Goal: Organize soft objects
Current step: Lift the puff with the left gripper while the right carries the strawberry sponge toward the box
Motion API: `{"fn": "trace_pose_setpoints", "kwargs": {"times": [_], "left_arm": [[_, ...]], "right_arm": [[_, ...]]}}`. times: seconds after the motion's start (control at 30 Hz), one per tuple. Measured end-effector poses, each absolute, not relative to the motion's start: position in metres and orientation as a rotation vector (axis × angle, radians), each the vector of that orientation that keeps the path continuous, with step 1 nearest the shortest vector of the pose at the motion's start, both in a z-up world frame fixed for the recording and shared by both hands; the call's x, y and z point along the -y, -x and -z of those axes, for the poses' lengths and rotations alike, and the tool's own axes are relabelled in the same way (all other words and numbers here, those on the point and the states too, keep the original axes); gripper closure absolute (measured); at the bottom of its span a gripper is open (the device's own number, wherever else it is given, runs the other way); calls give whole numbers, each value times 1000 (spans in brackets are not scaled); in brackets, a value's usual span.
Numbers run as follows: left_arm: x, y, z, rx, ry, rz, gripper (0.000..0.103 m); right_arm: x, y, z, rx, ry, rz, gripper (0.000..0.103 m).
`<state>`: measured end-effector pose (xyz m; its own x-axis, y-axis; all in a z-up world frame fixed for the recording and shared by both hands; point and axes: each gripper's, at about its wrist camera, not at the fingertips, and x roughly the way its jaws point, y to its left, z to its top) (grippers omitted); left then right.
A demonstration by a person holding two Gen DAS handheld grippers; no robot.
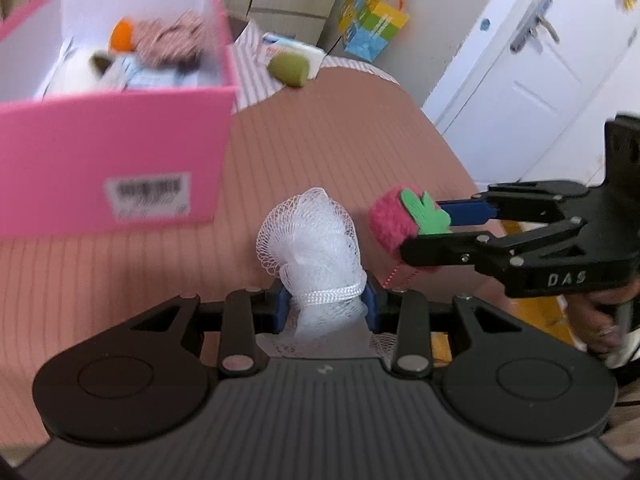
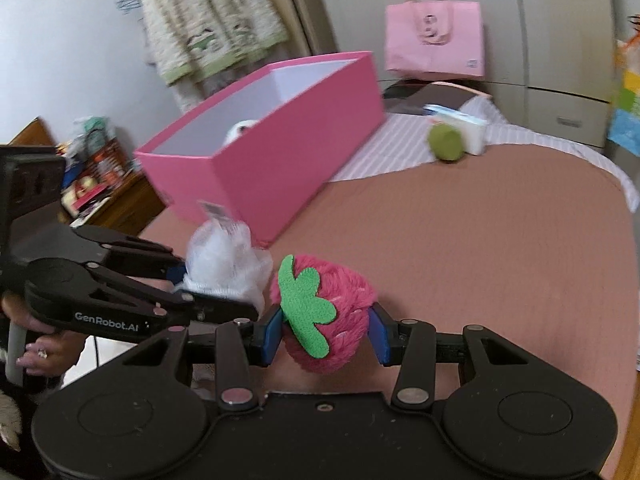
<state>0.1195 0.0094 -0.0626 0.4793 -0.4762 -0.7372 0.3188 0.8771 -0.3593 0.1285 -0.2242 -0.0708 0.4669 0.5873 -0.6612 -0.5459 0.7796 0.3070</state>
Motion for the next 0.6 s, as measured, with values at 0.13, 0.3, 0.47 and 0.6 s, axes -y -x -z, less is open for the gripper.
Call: {"fn": "trace_pose_setpoints", "kwargs": {"times": [0.13, 0.3, 0.47, 0.6], "left_arm": [[-31, -104, 46, -925, 165, 441, 68], [-57, -90, 26, -951, 235, 486, 68], [-72, -82, 4, -898, 217, 465, 68], [-87, -78, -16, -821, 200, 441, 68]], "right_arm": [[208, -126, 57, -835, -59, -769, 53], [187, -126, 43, -838, -71, -864, 53], [162, -124, 30, -813, -46, -926, 53], [145, -129, 13, -760, -48, -956, 53]]}}
